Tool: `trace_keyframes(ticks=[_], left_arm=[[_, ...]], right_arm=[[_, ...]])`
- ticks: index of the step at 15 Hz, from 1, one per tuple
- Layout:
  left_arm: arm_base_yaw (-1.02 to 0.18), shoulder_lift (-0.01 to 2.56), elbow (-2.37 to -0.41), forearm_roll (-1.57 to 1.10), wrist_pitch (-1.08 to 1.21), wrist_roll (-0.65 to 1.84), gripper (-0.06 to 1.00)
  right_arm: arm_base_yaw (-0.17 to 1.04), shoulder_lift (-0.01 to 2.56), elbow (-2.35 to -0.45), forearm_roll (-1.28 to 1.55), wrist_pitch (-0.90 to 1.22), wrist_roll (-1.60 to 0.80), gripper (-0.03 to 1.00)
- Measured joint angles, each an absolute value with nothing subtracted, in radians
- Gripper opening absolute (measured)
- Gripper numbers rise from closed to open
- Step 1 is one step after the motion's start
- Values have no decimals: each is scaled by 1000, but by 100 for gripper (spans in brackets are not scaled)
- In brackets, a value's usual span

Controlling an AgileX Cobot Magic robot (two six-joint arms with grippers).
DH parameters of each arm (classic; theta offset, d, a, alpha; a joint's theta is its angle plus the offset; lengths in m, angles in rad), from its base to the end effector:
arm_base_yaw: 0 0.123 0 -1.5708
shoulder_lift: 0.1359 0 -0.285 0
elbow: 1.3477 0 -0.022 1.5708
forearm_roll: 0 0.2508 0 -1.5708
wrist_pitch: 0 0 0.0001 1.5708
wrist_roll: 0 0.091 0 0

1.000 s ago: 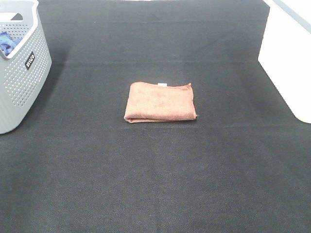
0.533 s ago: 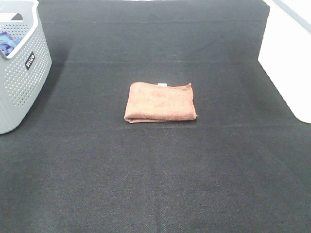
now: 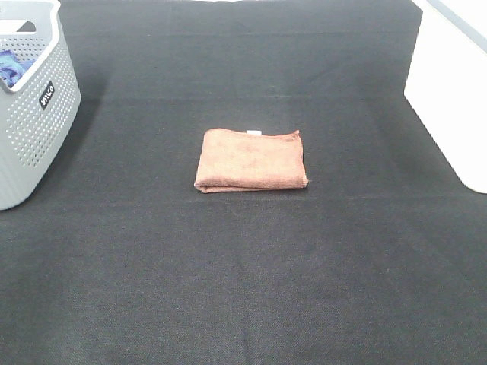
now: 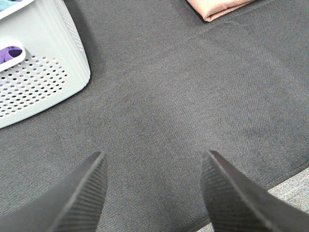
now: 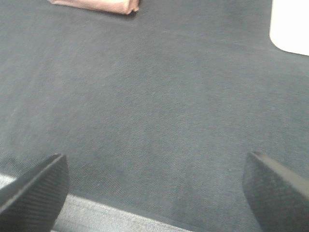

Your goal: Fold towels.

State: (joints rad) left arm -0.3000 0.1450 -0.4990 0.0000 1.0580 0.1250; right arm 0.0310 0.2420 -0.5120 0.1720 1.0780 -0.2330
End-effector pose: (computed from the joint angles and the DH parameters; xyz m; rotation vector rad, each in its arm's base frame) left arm 0.0169 -0.0052 0.2763 0.4617 2.1401 -0.0989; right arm 0.0298 0.0147 0.2774 -0.2853 2.2600 0.1100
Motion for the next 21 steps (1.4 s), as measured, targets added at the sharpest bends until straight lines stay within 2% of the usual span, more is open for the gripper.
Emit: trace_keyframes(ticks=[12,19,21], left_arm=[[-286,145,-499,0,1058,127,56],[-44,27,-499,0,1058,128,56],[-34,-3,-499,0,1058,128,56]], right_arm=[[31,242,-512,174,1078,-215,92],[-1,161,-512,202,1073,-215,92],[-1,114,-512,215,1073,-215,92]])
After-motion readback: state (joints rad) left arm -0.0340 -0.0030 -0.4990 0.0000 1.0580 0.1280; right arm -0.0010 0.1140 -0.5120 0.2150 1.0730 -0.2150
